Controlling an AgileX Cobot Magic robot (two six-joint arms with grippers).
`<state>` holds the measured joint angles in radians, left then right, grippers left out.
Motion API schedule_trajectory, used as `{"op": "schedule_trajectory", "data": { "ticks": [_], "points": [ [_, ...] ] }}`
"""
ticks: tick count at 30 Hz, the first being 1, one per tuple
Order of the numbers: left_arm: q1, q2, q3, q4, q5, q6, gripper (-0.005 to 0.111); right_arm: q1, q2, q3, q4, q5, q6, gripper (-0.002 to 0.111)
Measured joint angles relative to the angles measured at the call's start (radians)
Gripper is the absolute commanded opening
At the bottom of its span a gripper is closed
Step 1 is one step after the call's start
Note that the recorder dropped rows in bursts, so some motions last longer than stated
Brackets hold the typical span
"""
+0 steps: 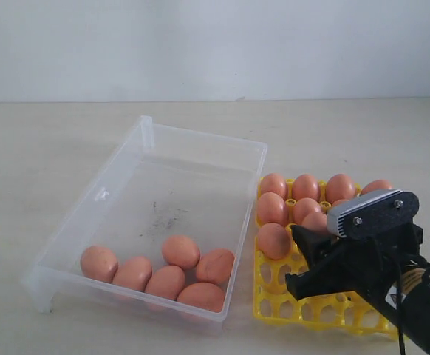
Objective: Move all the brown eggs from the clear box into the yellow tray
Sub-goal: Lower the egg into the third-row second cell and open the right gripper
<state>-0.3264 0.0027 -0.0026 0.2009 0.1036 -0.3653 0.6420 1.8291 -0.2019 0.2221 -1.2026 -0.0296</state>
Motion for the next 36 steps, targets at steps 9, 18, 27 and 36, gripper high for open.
{"op": "schedule_trajectory", "data": {
  "ticks": [9, 18, 27, 36],
  "points": [
    [0.000, 0.000, 0.000, 0.000, 0.000, 0.000, 0.004, -0.002, 0.000, -0.097, 0.004, 0.103, -0.008, 0.000],
    [0.000, 0.000, 0.000, 0.000, 0.000, 0.000, 0.004, -0.002, 0.000, -0.109, 0.015, 0.127, -0.011, 0.000],
    [0.000, 0.000, 0.000, 0.000, 0.000, 0.000, 0.004, -0.002, 0.000, -0.109, 0.027, 0.176, -0.004, 0.000],
    [0.000, 0.000, 0.000, 0.000, 0.000, 0.000, 0.004, -0.002, 0.000, -0.109, 0.023, 0.191, -0.002, 0.023]
  ]
}}
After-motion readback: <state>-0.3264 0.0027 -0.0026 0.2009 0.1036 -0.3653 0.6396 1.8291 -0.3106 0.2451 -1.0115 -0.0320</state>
